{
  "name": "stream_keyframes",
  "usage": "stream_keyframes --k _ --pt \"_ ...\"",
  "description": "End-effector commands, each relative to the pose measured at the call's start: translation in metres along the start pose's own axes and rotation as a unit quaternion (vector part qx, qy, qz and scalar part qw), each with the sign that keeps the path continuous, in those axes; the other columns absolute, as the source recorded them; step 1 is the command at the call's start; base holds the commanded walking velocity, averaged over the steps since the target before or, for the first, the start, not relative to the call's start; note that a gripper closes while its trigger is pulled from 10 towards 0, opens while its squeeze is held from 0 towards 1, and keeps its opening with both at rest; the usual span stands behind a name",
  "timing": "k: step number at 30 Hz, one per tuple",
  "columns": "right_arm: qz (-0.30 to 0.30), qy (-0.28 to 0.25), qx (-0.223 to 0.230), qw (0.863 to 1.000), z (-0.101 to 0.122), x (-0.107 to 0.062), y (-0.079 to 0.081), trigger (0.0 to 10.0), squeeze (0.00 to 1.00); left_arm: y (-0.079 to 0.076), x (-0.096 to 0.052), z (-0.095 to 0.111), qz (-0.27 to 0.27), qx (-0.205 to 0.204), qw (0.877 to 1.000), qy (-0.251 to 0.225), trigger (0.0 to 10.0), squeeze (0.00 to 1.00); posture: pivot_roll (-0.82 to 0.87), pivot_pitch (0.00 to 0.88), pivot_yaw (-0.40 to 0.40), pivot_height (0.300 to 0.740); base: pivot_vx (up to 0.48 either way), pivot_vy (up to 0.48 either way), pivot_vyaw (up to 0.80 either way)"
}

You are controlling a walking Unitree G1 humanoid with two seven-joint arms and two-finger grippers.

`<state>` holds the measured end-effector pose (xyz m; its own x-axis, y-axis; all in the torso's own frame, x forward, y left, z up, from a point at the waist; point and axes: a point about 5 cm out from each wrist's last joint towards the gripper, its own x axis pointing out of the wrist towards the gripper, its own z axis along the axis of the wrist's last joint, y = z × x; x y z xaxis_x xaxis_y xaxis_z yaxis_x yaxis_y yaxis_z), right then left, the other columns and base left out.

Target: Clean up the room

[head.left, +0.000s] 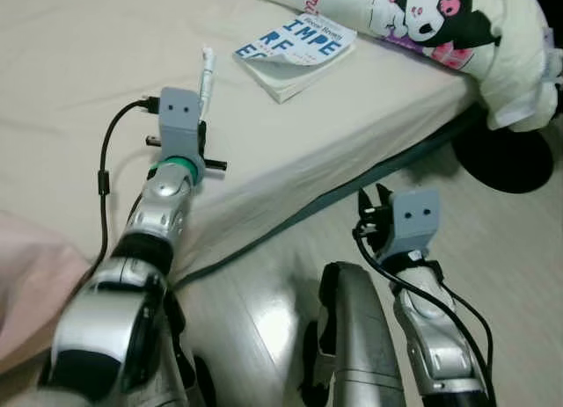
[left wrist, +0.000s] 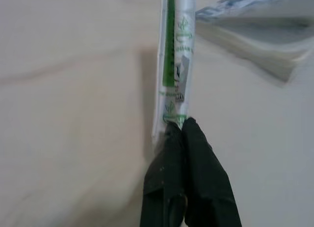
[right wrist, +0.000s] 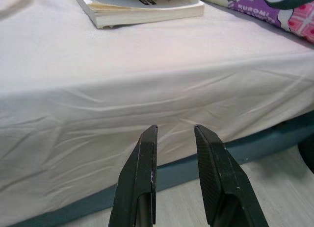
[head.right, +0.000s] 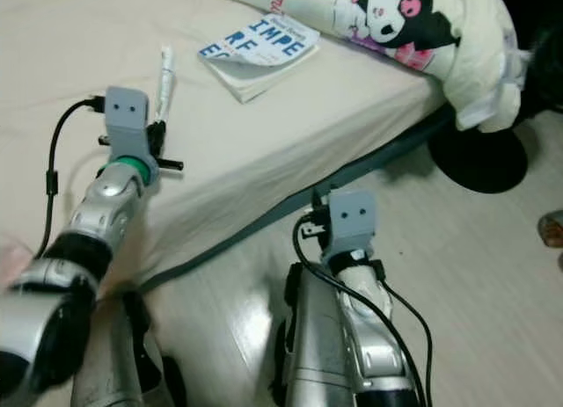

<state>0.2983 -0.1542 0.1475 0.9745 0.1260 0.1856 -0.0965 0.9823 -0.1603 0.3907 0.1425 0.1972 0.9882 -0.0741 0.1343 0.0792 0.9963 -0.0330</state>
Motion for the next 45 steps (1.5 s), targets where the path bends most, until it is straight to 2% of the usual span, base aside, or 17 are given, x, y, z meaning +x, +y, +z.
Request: stream_keyframes --k 1,2,4,6,8,9,13,14,17,20,25,29,40,45 --pt "-0.001 0.000 0.001 1.000 -0.003 0.000 -0.001 10.0 0.00 -0.011 -0.013 0.016 -0.022 0.005 0.998 -0.053 10.0 0.00 -0.12 0.175 0.059 0.500 0.000 0.000 0.00" --pt "-0.001 0.000 0.001 1.000 -0.003 0.000 -0.001 10.0 0.00 -0.011 -0.013 0.016 -0.022 0.005 0.998 -0.053 10.0 0.00 -0.12 0.175 0.059 0.500 0.000 0.000 0.00" --pt "0.000 -0.007 0.003 1.000 0.000 0.003 0.001 10.0 0.00 -0.019 -0.023 0.027 -0.045 0.035 0.993 -0.099 10.0 0.00 -0.11 0.160 0.056 0.500 0.000 0.000 0.00" --pt "-0.001 -0.012 0.002 1.000 0.001 0.005 0.003 10.0 0.00 -0.023 -0.030 0.032 -0.056 0.047 0.990 -0.120 10.0 0.00 -0.11 0.148 0.057 0.500 0.000 0.000 0.00" --pt "-0.002 -0.014 0.003 1.000 0.002 0.006 0.004 10.0 0.00 -0.024 -0.032 0.030 -0.058 0.044 0.990 -0.118 10.0 0.00 -0.11 0.137 0.061 0.500 0.000 0.000 0.00" --pt "-0.001 -0.017 0.003 1.000 0.003 0.007 0.006 10.0 0.00 -0.022 -0.038 0.024 -0.066 0.030 0.992 -0.099 10.0 0.00 -0.11 0.126 0.062 0.500 0.000 0.000 0.00" --pt "-0.001 -0.017 0.003 1.000 0.002 0.007 0.006 10.0 0.00 -0.022 -0.039 0.022 -0.069 0.027 0.993 -0.094 10.0 0.00 -0.11 0.121 0.063 0.500 0.000 0.000 0.00" --pt "-0.002 -0.019 0.005 1.000 0.003 0.007 0.005 10.0 0.00 -0.017 -0.045 0.014 -0.070 0.034 0.994 -0.082 10.0 0.00 -0.10 0.105 0.062 0.500 0.000 0.000 0.00" --pt "-0.003 -0.021 0.007 1.000 0.003 0.006 0.005 10.0 0.00 -0.014 -0.050 0.009 -0.071 0.039 0.994 -0.072 10.0 0.00 -0.10 0.102 0.062 0.500 0.000 0.000 0.00" --pt "0.000 -0.025 0.000 1.000 0.002 0.006 0.001 10.0 0.00 -0.005 -0.063 0.001 -0.064 0.050 0.995 -0.057 10.0 0.00 -0.09 0.065 0.049 0.500 0.000 0.000 0.00" --pt "0.006 -0.045 0.001 0.999 0.009 0.012 0.001 10.0 0.00 -0.007 -0.059 0.004 -0.052 0.058 0.995 -0.064 10.0 0.00 -0.08 0.046 0.044 0.500 0.000 0.000 0.00" --pt "-0.014 -0.035 -0.012 0.999 0.009 0.019 -0.004 10.0 0.00 -0.010 -0.054 0.005 -0.048 0.055 0.995 -0.062 10.0 0.00 -0.09 0.025 0.037 0.514 0.000 0.000 0.00" --pt "-0.013 -0.032 -0.009 0.999 0.005 0.023 -0.006 10.0 0.00 -0.024 -0.051 -0.008 -0.060 -0.007 0.998 -0.004 10.0 0.00 -0.08 0.004 0.030 0.559 0.000 0.000 0.00" --pt "-0.014 -0.030 -0.009 0.999 0.003 0.022 -0.005 10.0 0.00 -0.028 -0.051 -0.009 -0.079 -0.008 0.997 0.006 10.0 0.00 -0.08 0.004 0.034 0.574 0.000 0.000 0.00"
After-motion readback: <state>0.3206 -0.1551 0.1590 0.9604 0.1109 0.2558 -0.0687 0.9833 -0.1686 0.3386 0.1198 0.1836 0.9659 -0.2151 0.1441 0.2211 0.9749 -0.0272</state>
